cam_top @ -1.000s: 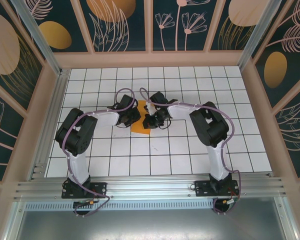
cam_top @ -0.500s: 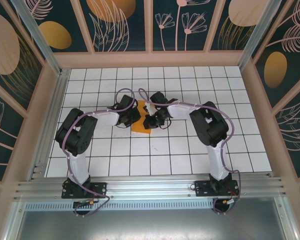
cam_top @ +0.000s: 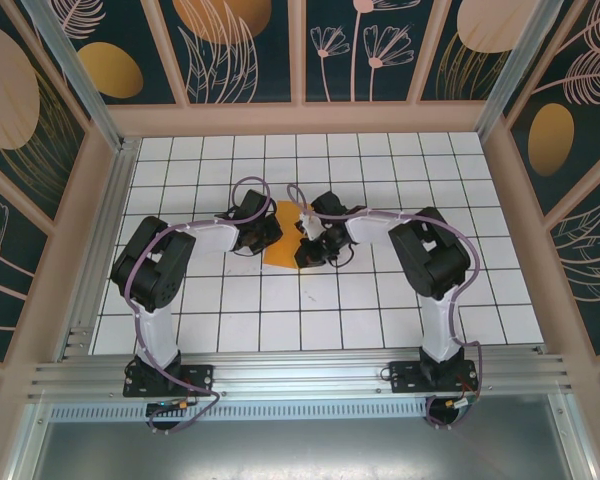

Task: Fold a paper plane with a square sheet of paper (pick it up from the middle)
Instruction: Fold the triangle a second time at the center of the table.

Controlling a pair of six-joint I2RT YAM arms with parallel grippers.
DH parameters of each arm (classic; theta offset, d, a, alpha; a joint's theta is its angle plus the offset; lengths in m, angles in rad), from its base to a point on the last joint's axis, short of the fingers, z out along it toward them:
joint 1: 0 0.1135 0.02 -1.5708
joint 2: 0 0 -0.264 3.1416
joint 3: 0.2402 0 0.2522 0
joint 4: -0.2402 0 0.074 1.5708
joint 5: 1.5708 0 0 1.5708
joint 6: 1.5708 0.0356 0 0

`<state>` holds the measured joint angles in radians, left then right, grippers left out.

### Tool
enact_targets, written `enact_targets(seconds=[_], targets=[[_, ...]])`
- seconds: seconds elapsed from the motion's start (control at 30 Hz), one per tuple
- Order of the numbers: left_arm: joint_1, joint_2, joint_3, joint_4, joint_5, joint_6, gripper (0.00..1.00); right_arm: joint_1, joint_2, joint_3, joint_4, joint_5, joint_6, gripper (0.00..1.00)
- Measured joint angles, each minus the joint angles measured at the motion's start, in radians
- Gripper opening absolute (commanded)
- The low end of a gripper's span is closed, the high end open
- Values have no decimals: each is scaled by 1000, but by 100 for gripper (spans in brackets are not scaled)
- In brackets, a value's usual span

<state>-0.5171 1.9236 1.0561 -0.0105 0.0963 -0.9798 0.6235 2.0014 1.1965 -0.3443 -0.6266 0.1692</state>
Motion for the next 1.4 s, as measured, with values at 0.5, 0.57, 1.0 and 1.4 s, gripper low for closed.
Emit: enact_targets(seconds=[0.5,0.57,1.0,1.4], targets=[[0,0,-9,21,1,3,6,-48,-251,-48,45,180,172,8],[0,-2,-17,35,2,3,6,-39,-216,-22,60,193,203,8],[1,-6,-33,64,16,3,10,40,16,122,48,176,265,7],[1,-52,-78,91,75,33,14,19,49,97,58,151,264,7]])
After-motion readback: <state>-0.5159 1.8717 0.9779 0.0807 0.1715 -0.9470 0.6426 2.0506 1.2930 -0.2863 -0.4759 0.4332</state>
